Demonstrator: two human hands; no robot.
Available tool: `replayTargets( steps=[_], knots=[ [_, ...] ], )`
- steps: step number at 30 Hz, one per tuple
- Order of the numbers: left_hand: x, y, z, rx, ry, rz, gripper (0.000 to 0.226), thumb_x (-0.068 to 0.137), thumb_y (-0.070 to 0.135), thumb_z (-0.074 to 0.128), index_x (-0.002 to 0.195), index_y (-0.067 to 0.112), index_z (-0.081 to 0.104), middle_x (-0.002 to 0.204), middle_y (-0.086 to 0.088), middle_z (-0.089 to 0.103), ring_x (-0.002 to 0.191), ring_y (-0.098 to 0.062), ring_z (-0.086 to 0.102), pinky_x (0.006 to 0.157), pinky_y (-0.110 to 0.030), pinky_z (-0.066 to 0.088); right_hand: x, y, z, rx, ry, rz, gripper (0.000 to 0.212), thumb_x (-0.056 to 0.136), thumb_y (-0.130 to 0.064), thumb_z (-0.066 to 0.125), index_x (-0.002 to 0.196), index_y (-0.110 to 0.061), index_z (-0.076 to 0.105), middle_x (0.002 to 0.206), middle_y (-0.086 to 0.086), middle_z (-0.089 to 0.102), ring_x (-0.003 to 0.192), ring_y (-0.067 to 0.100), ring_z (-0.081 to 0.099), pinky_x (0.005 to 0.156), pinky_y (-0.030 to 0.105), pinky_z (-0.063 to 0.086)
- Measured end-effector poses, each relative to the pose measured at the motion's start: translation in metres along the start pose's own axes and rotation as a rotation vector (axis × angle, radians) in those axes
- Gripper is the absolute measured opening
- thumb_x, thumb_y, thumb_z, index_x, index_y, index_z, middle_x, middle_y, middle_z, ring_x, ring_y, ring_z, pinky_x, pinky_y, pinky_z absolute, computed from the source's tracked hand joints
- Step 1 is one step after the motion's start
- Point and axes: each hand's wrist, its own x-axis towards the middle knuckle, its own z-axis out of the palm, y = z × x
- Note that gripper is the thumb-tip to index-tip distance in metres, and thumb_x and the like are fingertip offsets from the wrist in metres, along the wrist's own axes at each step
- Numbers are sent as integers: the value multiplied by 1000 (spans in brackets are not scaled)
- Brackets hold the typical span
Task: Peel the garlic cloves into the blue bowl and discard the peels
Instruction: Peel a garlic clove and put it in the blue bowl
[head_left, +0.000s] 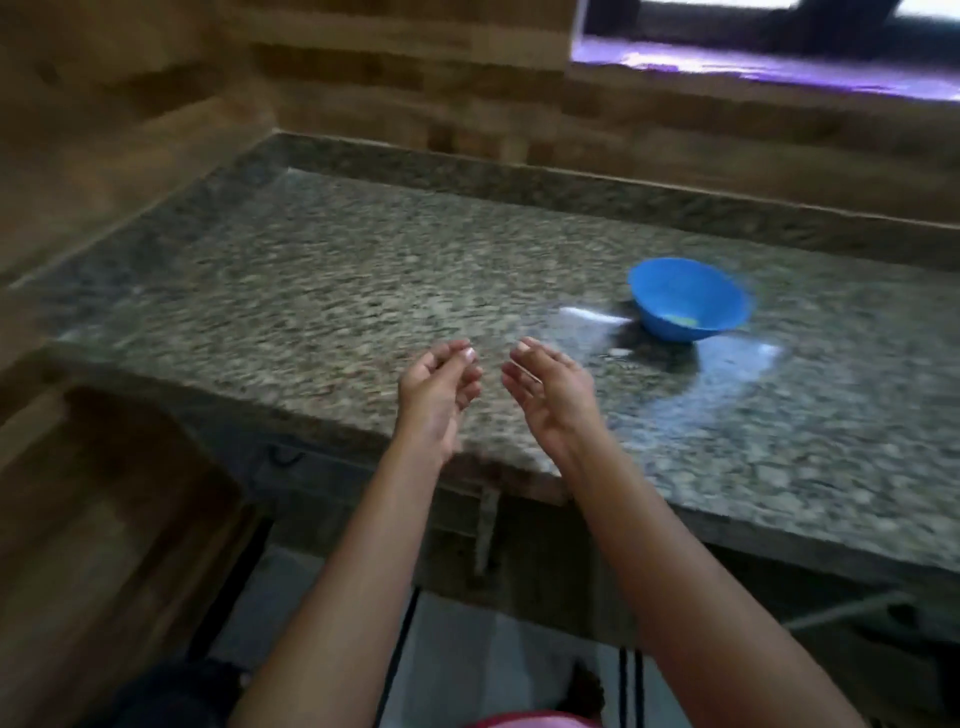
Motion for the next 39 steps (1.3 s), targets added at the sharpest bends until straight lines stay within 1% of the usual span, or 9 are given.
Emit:
replayTargets(
  steps=[4,10,14,18,23,27,34,37,39],
  knots=[
    [14,-46,88,61,-117,-55,16,91,1,53,84,15,57,60,7,64,52,-3,56,52,-15,46,33,-59,-76,-100,126,-82,10,89,1,58,83,-8,58,70,5,59,59,13,57,58,22,50],
    [31,-105,156,230,-170,-158,17,90,1,55,84,16,59,65,3,57,48,1,54,48,-12,42,89,-99,-184,-532,416,-102,10,88,-5,61,80,-9,58,67,7,56,52,15,53,44,24,48],
    [41,-123,170,294,-160,-192,17,90,0,55,83,14,59,68,1,55,54,-5,52,48,-13,44,115,-106,-218,-898,535,-132,7,81,-15,68,80,-8,69,82,15,71,75,28,67,69,36,52],
    [56,-128,180,361,-154,-175,17,91,-3,52,82,11,59,69,-4,54,58,-11,50,46,-14,43,126,-114,-222,-1151,508,-150,14,82,-14,63,86,-2,70,86,15,69,86,27,63,69,28,42],
    [71,-130,183,423,-148,-184,15,92,0,53,85,11,60,70,-5,56,59,-12,51,46,-16,45,130,-120,-218,-1186,456,-124,12,80,-12,62,75,-1,64,74,13,64,75,27,61,63,29,39],
    [83,-126,176,470,-126,-159,12,92,-1,53,91,7,61,73,-6,57,58,-12,51,45,-14,45,116,-134,-197,-993,381,-243,16,81,-11,61,66,-11,56,61,1,57,57,14,51,59,31,44],
    [98,-126,160,763,-79,-14,23,88,-2,58,105,10,65,101,-6,67,65,-9,55,58,-21,48,138,-164,-157,-1040,375,-396,19,92,-18,56,90,-4,67,85,8,67,80,21,63,79,42,54],
    [102,-126,164,1002,-142,116,28,89,3,57,117,11,61,111,-3,63,65,-6,53,45,-8,42,131,-157,-156,-1012,357,-428,20,93,-19,53,94,-4,67,85,6,66,78,16,61,73,33,51],
    [104,-128,168,1129,-207,211,29,89,5,58,118,9,60,116,-5,60,78,-8,55,55,-3,43,123,-149,-159,-981,351,-452,17,93,-19,55,93,-6,66,80,1,62,71,9,56,64,24,46]
  ],
)
